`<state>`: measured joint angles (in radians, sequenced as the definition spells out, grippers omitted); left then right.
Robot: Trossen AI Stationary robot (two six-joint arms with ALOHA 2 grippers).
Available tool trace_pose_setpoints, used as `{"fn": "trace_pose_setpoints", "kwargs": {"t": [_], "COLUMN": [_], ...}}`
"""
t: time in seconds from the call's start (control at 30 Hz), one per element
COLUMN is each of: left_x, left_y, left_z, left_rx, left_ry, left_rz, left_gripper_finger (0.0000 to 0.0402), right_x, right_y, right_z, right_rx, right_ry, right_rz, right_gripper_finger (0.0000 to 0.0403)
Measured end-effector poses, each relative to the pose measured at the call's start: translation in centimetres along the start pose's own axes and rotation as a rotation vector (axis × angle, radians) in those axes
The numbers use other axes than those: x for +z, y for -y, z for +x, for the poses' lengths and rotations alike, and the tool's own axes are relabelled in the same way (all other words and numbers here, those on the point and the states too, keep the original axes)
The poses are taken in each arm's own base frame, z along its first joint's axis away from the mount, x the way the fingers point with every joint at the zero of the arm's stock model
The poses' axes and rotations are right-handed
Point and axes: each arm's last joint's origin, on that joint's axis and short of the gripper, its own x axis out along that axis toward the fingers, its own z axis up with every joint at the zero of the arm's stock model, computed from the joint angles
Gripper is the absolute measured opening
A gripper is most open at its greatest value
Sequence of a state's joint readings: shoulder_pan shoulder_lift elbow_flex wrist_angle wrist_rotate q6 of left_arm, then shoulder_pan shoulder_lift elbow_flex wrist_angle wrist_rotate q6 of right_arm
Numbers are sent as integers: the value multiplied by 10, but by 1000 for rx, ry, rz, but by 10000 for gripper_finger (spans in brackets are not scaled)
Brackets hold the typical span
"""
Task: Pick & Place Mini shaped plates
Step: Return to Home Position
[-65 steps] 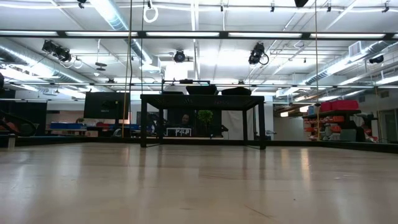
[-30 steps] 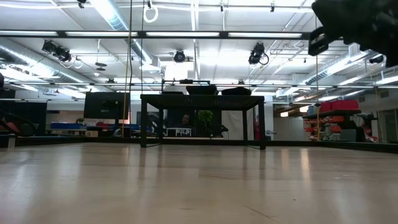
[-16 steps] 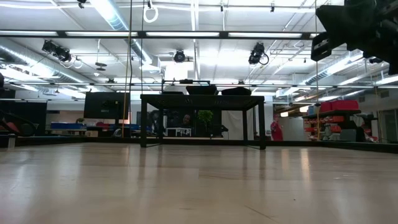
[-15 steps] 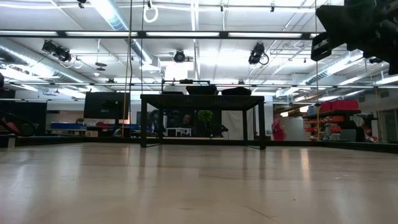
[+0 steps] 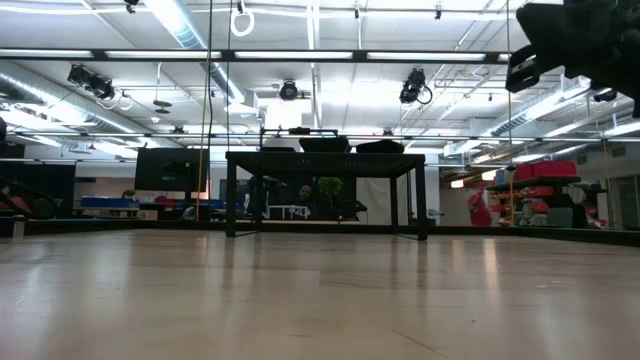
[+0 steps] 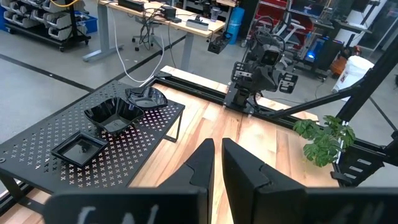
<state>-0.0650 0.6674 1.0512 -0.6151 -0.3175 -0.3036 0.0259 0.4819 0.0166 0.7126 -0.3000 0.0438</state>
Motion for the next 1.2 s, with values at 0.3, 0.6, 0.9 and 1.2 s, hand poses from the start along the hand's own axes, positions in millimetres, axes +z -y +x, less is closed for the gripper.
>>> {"fn": "trace_pose_setpoints", "kwargs": {"t": [0.3,0.6,0.9,1.2], "left_x": [0,0,0,0], "left_y": [0,0,0,0], "left_z": [0,0,0,0], "left_rx": [0,0,0,0], "left_ry": [0,0,0,0], "left_rz": [0,0,0,0], "left_gripper_finger": [37,37,37,37], "right_x": [-2,-6,-12,-17], "right_y": [-7,-6,-6,-4], "right_z": [-5,-13,-21,-26], "right_rx": [-40,-90,-147,-244], "right_ry": [-41,-100,-170,-222], "right_rz": [-22,2,23,32], "right_gripper_finger": [27,27,27,27]}}
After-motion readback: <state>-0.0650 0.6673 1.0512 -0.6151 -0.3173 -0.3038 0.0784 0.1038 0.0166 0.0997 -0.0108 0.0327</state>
